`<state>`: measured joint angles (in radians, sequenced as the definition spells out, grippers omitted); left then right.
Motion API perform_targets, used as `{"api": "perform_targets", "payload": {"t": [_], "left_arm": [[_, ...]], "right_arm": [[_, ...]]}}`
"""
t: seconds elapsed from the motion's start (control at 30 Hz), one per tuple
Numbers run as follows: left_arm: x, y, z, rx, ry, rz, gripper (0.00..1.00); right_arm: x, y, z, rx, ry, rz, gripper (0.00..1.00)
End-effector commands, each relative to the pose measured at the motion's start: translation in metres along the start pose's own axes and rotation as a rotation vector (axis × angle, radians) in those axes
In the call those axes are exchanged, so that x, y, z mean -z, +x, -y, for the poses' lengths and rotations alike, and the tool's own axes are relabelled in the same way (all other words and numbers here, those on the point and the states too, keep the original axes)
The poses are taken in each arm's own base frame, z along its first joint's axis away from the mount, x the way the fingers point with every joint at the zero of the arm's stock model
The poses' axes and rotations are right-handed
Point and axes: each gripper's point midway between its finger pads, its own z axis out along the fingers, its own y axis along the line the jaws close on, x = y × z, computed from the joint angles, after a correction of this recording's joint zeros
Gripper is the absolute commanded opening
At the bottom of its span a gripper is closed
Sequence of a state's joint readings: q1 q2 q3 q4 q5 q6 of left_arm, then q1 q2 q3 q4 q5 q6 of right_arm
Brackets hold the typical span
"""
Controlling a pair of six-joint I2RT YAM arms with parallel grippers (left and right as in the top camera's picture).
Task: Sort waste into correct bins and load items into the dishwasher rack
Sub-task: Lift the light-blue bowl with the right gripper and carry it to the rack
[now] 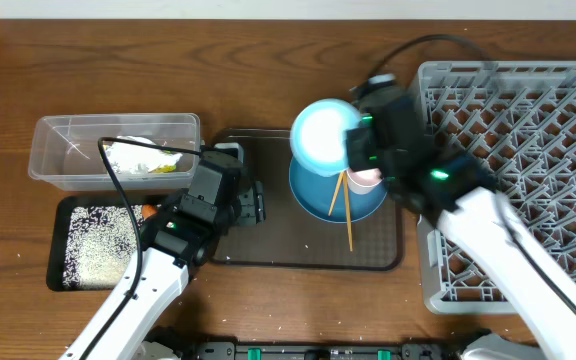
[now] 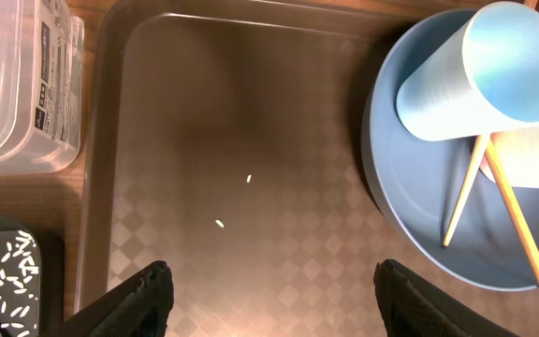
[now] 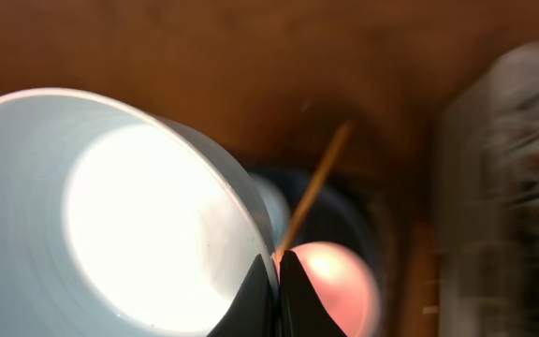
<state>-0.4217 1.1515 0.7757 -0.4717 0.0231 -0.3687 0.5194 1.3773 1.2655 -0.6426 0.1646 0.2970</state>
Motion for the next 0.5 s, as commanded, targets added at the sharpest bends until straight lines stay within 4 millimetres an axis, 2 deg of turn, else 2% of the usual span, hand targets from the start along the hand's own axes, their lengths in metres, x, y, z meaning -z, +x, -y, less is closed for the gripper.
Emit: {"api": "perform_targets", "payload": {"t": [0.0, 0.03, 0.1, 0.3, 0.47], "left_arm": [[0.005, -0.007, 0.002, -0.003, 0.004, 0.024, 0.73], [0.005, -0.007, 0.002, -0.003, 0.004, 0.024, 0.79], [0.005, -0.007, 0.002, -0.002, 0.004, 0.024, 0.82], [0.005, -0.007, 0.002, -0.002, 0.004, 0.023, 0.82], [0.005, -0.007, 0.002, -0.002, 0.004, 0.023, 0.82]], "right_arm": [[0.039, -0.031, 0.045, 0.018, 0.126, 0.118, 0.01], [0.047, -0.034, 0.057, 0.018, 0.166, 0.137, 0.01], [0.068, -0.043, 0.087, 0.017, 0.269, 0.185, 0.01], [0.13, -0.054, 0.172, 0.01, 0.626, 0.268, 0.01], [0.163, -0.049, 0.234, 0.012, 0.916, 0.226, 0.01]]}}
